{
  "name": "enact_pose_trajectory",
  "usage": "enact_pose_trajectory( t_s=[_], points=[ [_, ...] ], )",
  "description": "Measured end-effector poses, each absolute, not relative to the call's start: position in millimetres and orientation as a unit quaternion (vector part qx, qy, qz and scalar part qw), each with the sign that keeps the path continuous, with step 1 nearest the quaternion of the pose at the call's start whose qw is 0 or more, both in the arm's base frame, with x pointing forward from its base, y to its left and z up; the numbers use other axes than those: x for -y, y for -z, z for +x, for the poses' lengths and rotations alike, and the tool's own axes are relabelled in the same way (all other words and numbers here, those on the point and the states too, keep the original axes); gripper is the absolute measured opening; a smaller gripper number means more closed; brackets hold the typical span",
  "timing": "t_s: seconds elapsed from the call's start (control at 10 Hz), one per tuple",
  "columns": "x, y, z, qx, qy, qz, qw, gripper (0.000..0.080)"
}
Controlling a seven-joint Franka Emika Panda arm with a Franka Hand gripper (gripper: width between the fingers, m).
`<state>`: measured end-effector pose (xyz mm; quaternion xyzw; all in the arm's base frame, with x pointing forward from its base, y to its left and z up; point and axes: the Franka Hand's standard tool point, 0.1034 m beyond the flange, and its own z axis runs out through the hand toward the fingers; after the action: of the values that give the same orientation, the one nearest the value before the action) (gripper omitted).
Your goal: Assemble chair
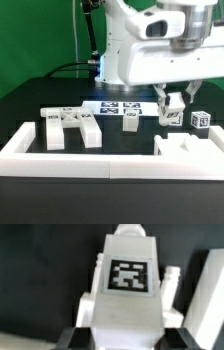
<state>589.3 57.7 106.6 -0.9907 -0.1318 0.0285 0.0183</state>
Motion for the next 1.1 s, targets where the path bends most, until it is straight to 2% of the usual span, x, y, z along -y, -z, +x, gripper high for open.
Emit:
enact_pose_trajectory(
  t_s=[0.2, 0.4, 0.6, 1.1],
  points=[
    [-51, -127.1, 594, 0.129, 0.039, -0.991, 0.02, 0.0288],
    [-50, -130.8, 607, 0.13, 0.107, -0.986, 0.014, 0.0288],
    [-43, -128.1, 607, 0.128, 0.173, -0.976, 0.002, 0.0288],
    [-80, -128.9, 620, 0.131, 0.184, -0.974, 0.012, 0.0288]
  ],
)
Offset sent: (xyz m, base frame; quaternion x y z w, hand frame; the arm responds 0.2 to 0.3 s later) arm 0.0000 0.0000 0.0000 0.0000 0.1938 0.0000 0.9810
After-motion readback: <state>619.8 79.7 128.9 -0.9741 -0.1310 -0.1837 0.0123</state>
